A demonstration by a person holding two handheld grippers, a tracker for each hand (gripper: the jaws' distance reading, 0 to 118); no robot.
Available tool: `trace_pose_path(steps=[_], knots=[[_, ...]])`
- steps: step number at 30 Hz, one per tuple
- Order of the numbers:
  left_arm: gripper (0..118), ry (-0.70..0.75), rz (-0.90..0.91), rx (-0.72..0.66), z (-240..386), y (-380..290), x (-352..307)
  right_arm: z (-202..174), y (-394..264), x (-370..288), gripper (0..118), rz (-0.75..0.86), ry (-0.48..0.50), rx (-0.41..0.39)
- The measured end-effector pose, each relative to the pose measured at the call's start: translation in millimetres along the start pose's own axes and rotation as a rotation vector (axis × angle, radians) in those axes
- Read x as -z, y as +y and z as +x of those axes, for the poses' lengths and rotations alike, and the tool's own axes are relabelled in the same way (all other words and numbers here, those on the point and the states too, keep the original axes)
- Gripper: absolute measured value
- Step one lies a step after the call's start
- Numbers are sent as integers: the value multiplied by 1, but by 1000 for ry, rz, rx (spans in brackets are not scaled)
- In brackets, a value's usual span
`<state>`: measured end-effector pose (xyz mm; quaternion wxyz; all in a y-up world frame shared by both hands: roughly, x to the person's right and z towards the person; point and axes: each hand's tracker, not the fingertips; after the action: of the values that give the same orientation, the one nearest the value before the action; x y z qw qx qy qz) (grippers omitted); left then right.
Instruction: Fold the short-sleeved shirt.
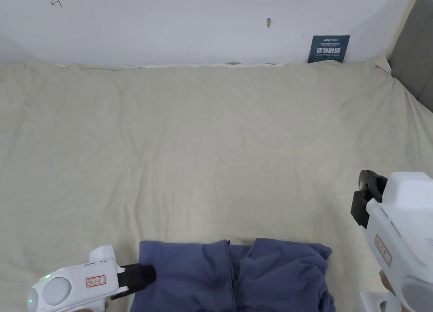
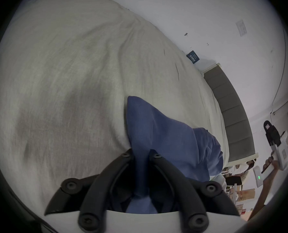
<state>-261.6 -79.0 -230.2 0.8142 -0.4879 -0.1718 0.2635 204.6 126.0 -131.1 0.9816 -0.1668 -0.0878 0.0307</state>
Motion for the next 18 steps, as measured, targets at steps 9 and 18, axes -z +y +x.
trace_pose_path(steps=[9,18], knots=[[8,39,124,26,0,8,-61,4,10,-4,2,31,13,1],[8,170,167,28,25,18,-114,8,11,-12,2,52,36,2]])
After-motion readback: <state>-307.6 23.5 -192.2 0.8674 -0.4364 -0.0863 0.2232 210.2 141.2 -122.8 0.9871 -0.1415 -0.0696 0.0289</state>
